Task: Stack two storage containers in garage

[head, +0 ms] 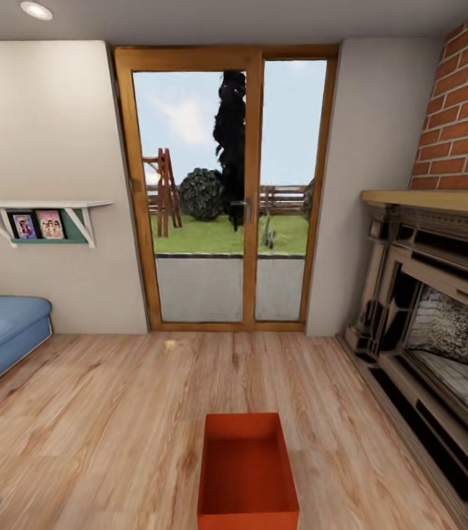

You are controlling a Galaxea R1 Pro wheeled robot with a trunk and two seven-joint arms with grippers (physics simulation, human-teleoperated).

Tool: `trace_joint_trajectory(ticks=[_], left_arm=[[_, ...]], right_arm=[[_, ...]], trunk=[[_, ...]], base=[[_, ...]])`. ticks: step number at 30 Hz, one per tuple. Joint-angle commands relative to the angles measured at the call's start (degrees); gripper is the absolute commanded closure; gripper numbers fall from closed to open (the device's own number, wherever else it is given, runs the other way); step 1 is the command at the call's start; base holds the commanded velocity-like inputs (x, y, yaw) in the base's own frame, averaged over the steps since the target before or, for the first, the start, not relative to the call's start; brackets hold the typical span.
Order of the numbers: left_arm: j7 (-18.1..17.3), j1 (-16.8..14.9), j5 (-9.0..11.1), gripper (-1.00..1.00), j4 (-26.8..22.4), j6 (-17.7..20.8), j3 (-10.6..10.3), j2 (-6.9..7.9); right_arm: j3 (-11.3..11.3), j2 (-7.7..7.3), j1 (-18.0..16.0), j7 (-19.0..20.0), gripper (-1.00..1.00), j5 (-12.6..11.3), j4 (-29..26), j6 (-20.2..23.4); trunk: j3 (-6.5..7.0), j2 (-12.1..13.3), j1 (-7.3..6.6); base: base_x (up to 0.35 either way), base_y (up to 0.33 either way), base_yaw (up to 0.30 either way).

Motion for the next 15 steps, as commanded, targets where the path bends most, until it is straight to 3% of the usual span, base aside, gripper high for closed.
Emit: trace_joint_trajectory(ticks=[1,15], left_arm=[[0.12,-0.03,0.5,-1.0,-0.01,-0.03,-0.43,0.0],[0.12,-0.03,0.5,-1.0,-0.01,-0.03,-0.43,0.0]], right_arm=[[0.48,0.02,-0.05,0.0,-1.0,-0.5,0.16,-0.29],[0.48,0.07,-0.06,0.0,-1.0,-0.49,0.16,-0.29]], trunk=[[-0.06,-0.03,0.01],[-0.06,-0.03,0.01]], base=[[0.166,0.0,0.0],[0.3,0.0,0.0]])
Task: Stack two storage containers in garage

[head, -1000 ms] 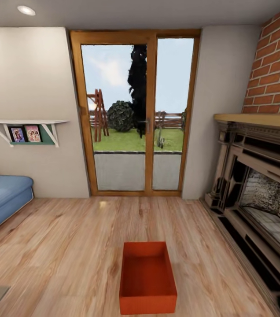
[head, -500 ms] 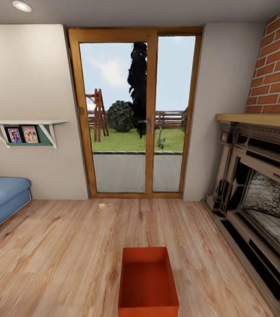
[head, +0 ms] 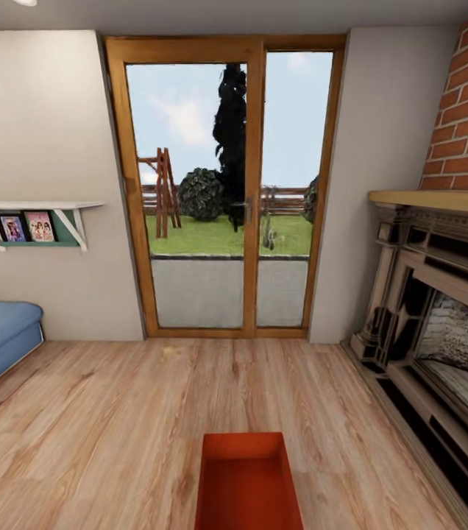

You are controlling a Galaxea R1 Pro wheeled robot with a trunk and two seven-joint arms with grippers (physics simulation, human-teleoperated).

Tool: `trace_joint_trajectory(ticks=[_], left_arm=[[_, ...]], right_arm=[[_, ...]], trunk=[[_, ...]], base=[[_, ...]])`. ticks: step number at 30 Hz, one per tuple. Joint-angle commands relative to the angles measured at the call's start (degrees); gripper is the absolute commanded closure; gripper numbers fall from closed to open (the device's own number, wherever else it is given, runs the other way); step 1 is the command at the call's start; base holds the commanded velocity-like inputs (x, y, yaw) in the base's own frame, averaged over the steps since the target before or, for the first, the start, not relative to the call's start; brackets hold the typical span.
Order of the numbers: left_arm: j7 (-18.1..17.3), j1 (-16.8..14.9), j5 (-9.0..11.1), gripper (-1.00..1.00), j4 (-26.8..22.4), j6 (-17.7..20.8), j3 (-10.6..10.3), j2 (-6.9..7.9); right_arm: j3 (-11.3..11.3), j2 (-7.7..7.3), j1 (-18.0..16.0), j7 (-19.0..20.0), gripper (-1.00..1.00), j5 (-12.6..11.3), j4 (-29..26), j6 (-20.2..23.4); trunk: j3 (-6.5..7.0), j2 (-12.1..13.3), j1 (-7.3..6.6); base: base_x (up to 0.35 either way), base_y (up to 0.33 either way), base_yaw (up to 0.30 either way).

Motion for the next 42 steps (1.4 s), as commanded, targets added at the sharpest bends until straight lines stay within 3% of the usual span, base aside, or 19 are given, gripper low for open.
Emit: trace_joint_trajectory(ticks=[1,30,42], left_arm=[[0.12,-0.03,0.5,-1.0,-0.01,-0.03,-0.43,0.0],[0.13,-0.03,0.59,-1.0,-0.01,-0.03,-0.43,0.09],[0.12,-0.03,0.59,-1.0,-0.01,-0.03,-0.43,0.09]], right_arm=[[0.48,0.03,-0.08,-0.01,-1.0,-0.51,0.16,-0.29],[0.48,0.03,-0.08,0.0,-1.0,-0.51,0.16,-0.29],[0.48,-0.04,-0.04,-0.01,-1.0,-0.56,0.16,-0.29]], trunk=[[-0.06,-0.03,0.03],[-0.06,-0.03,0.03],[-0.06,-0.03,0.03]], base=[[0.177,0.0,0.0],[0.114,0.001,0.0],[0.266,0.086,0.0]])
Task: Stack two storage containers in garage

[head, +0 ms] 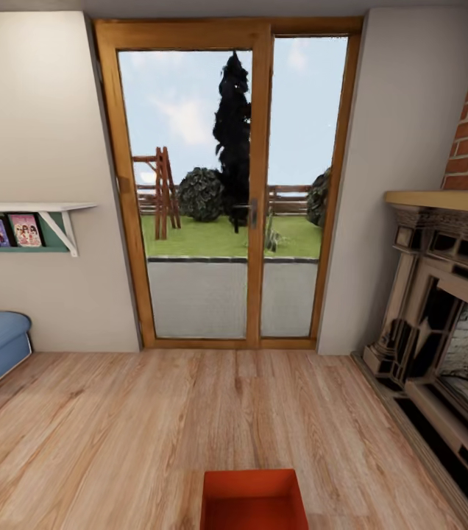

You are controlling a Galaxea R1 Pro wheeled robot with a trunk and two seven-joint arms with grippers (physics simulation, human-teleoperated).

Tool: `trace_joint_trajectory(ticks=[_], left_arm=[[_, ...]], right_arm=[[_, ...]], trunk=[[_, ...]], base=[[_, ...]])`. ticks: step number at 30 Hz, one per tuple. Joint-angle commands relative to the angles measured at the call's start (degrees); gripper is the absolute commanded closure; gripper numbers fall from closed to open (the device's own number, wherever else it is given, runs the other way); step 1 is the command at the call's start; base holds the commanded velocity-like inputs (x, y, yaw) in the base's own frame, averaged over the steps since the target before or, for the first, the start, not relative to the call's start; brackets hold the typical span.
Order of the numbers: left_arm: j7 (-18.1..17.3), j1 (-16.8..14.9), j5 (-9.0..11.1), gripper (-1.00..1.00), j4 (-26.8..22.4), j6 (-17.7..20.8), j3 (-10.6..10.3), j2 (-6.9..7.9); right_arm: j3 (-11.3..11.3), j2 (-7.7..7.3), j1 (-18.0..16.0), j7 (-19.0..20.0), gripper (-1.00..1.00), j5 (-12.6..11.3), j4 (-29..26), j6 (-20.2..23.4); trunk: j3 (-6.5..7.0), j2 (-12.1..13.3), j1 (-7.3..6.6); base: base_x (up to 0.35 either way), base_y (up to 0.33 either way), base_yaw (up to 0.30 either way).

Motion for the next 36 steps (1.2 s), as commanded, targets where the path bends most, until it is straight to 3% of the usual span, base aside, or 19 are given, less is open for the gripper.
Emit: trace_joint_trajectory(ticks=[1,17,36], left_arm=[[0.12,-0.03,0.5,-1.0,-0.01,-0.03,-0.43,0.0],[0.12,-0.03,0.5,-1.0,-0.01,-0.03,-0.43,0.0],[0.19,-0.03,0.5,-1.0,-0.01,-0.03,-0.43,0.0]], right_arm=[[0.48,0.03,-0.07,0.0,-1.0,-0.5,0.16,-0.29],[0.39,0.03,-0.08,0.01,-1.0,-0.84,0.16,-0.29],[0.4,0.11,-0.1,0.01,-1.0,-0.71,0.16,-0.29]], trunk=[[-0.06,-0.03,0.02],[-0.06,-0.03,0.02],[-0.06,-0.03,0.02]], base=[[0.125,0.024,0.0],[0.016,0.003,-0.145],[0.0,0.0,-0.035]])
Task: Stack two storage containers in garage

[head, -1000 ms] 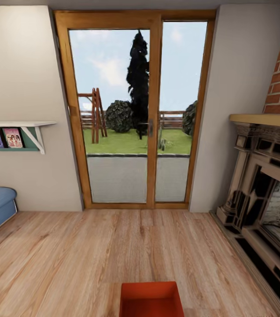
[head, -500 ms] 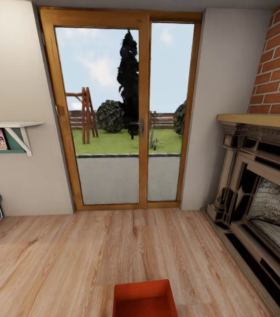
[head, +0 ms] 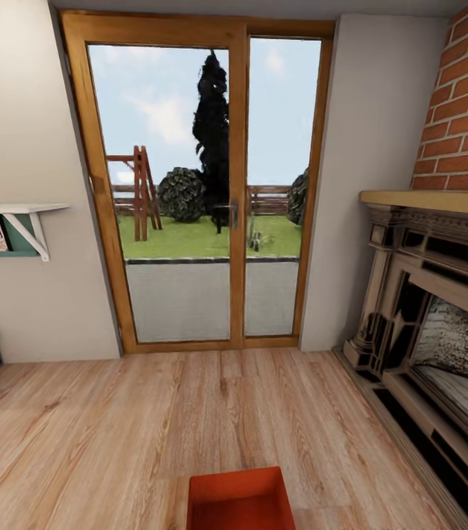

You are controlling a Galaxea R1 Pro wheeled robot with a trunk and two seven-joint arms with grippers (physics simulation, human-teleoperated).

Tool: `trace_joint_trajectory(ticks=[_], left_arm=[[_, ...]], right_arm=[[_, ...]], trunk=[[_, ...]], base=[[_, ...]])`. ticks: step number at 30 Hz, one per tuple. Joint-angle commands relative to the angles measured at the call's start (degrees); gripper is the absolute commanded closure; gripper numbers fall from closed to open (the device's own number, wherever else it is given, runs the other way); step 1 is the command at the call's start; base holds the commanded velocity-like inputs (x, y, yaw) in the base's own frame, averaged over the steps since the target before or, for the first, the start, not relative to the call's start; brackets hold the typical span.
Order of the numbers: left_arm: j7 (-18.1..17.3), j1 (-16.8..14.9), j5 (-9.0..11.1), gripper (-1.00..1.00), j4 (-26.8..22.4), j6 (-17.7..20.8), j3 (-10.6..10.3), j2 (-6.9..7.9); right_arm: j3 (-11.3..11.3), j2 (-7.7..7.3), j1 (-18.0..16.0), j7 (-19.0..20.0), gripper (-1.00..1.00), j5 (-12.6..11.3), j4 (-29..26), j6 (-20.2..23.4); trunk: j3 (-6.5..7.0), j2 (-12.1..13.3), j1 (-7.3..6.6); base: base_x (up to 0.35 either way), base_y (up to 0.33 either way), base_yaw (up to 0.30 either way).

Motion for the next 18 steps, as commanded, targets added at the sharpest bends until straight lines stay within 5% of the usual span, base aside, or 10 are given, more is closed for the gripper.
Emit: trace_joint_trajectory(ticks=[1,6,18], left_arm=[[0.13,-0.03,0.5,-1.0,-0.01,-0.03,-0.43,0.0],[0.14,-0.03,0.5,-1.0,-0.01,-0.03,-0.43,0.0],[0.14,-0.03,0.5,-1.0,-0.01,-0.03,-0.43,0.06]], right_arm=[[0.51,0.04,-0.07,0.0,-1.0,-0.51,0.16,-0.29],[0.54,0.04,-0.05,0.0,-1.0,-0.45,0.16,-0.29],[0.52,0.04,-0.06,0.0,-1.0,-0.33,0.16,-0.29]], trunk=[[-0.06,-0.04,0.0],[-0.06,-0.04,0.0],[-0.06,-0.04,0.0]], base=[[0.0,0.0,-0.011],[0.0,-0.03,-0.005],[0.0,-0.231,0.0]])
